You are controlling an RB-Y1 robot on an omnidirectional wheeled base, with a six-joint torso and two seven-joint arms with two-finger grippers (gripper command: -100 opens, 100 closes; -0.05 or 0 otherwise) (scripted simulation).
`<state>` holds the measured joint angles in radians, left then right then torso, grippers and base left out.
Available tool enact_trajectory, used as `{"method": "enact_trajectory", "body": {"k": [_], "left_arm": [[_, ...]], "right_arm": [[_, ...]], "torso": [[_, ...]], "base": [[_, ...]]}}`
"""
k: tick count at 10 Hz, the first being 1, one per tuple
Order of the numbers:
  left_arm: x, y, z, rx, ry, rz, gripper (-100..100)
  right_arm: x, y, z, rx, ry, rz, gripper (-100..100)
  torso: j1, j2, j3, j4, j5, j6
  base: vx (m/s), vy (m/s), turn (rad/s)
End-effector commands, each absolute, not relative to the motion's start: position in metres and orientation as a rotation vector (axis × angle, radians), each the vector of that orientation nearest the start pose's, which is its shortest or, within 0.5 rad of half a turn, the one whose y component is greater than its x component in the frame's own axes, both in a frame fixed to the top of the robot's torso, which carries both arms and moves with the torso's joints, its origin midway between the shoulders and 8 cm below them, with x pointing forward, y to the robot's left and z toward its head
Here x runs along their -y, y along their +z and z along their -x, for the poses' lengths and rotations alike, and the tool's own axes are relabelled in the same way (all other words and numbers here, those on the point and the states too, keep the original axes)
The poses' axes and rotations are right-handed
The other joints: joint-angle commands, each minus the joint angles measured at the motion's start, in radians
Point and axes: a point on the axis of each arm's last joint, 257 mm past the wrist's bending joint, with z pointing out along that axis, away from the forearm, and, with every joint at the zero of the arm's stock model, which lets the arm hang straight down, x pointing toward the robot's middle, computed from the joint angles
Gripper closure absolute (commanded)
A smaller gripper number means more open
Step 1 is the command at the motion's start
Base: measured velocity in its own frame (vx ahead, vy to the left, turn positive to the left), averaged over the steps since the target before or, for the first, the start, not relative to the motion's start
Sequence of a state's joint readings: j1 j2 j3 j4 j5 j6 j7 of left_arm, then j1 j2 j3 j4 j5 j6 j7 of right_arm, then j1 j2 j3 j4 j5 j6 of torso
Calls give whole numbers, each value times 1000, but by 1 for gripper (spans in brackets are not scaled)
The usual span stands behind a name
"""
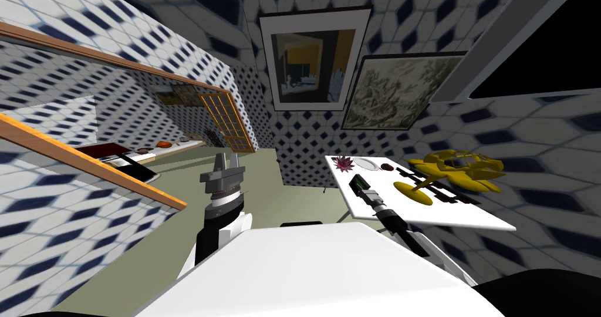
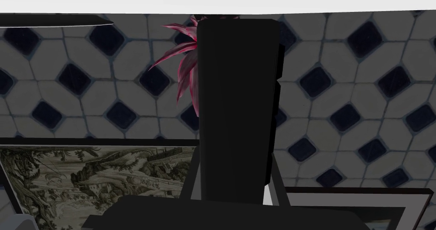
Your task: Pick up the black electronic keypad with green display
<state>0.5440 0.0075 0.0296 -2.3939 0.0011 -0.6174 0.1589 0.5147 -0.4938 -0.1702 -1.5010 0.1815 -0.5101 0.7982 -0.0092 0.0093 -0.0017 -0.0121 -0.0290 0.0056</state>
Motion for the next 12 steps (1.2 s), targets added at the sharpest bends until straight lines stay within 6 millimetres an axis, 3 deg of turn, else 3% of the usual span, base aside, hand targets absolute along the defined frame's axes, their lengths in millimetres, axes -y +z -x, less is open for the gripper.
{"method": "enact_trajectory", "body": {"k": [1, 2, 4, 5, 7, 8, 11, 12], "left_arm": [[-280, 81, -293, -456, -1452, 535, 0], [-280, 81, -293, -456, -1452, 535, 0], [-280, 81, -293, -456, -1452, 535, 0], [-280, 81, -293, -456, -1452, 535, 0], [-280, 81, -293, -456, -1452, 535, 0], [-280, 81, -293, -456, -1452, 535, 0], [-280, 81, -293, -456, -1452, 535, 0], [-280, 81, -293, -456, -1452, 535, 0]], "right_arm": [[455, -295, -348, -1651, 11, -55, 100], [452, -289, -367, -1633, 20, -100, 100], [449, -292, -369, -1647, -1, -58, 100], [446, -284, -388, -1627, 7, -103, 100], [444, -286, -390, -1642, -18, -65, 100], [441, -276, -409, -1618, -10, -112, 100], [441, -279, -409, -1630, -31, -85, 100], [441, -279, -409, -1632, -33, -86, 0]], "torso": [[0, 0, 0, 0, 0, 0], [1, -2, -1, 0, 0, 0], [0, -1, 0, 0, 1, 0], [1, -2, -1, 0, 1, 0], [1, 0, 0, 1, 1, 0], [1, -1, 0, 0, 2, 1], [2, -1, 0, 1, 2, 1], [3, -3, -1, 0, 2, 0]], "base": [[-38, -11, -2], [-81, -29, -39], [-68, -20, 4], [-81, -29, -37], [-72, -18, 3], [-100, -48, -36], [-52, -21, -1], [0, 0, 0]]}}
